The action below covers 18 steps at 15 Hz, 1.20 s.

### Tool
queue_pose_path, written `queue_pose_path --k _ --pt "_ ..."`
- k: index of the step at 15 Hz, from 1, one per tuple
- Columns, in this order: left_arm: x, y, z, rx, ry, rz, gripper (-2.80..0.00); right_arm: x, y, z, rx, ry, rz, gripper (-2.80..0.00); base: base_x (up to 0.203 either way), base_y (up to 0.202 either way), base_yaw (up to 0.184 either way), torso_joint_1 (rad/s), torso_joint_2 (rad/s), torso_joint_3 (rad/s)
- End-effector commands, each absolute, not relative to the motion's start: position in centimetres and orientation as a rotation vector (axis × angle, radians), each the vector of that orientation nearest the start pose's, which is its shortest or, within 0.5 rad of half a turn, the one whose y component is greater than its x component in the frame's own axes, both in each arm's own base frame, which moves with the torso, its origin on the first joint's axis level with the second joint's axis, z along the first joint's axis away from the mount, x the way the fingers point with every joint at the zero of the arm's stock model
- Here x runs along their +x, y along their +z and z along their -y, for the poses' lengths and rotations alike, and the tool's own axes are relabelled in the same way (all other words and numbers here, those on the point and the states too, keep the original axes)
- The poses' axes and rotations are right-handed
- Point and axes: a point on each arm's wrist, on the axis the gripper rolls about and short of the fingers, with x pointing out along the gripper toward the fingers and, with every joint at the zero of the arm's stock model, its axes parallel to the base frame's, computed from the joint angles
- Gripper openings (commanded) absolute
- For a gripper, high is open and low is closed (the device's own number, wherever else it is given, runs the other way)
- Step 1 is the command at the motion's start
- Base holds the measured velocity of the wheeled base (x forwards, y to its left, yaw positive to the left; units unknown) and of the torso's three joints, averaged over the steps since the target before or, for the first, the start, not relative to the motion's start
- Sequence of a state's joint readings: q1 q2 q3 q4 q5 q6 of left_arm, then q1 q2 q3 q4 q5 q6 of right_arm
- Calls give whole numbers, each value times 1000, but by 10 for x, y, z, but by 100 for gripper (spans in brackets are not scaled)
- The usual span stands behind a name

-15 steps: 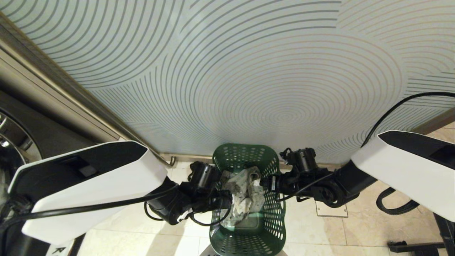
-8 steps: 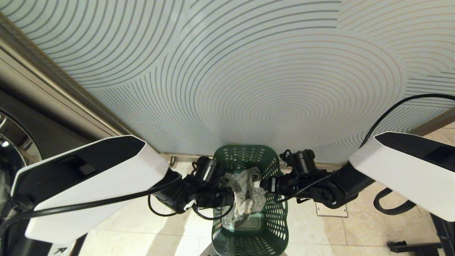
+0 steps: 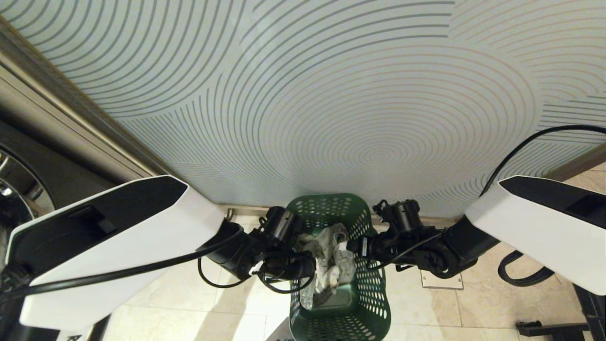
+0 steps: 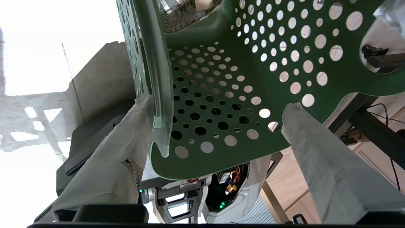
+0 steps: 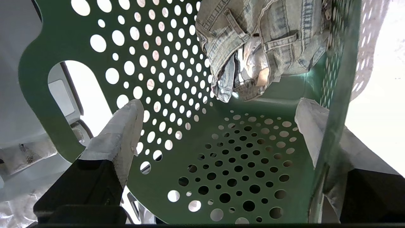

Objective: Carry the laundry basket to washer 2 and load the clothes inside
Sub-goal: Pick up the clothes basket and put it beside the washing machine

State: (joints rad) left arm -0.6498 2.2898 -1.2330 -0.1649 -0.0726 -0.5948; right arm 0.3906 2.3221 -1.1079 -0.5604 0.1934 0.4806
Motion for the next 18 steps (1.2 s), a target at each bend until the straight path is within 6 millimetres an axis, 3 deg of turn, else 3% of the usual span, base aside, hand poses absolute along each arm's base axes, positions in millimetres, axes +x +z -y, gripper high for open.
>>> queue_pose_path --k 1,3,4,13,18 --pt "327 32 251 -275 -385 -1029 0 383 18 -163 388 392 -784 0 0 0 0 0 0 0" --pt "325 32 254 -272 -391 -1030 0 383 18 -163 391 390 -786 0 0 0 0 0 0 0" --pt "324 32 255 -268 -394 -1031 0 382 18 -162 390 391 -786 -280 0 0 0 0 0 0" --pt "316 34 264 -257 -414 -1041 0 381 19 -162 392 386 -786 -280 0 0 0 0 0 0" --pt "309 15 276 -165 -329 -1021 0 382 20 -161 393 387 -781 -280 0 0 0 0 0 0"
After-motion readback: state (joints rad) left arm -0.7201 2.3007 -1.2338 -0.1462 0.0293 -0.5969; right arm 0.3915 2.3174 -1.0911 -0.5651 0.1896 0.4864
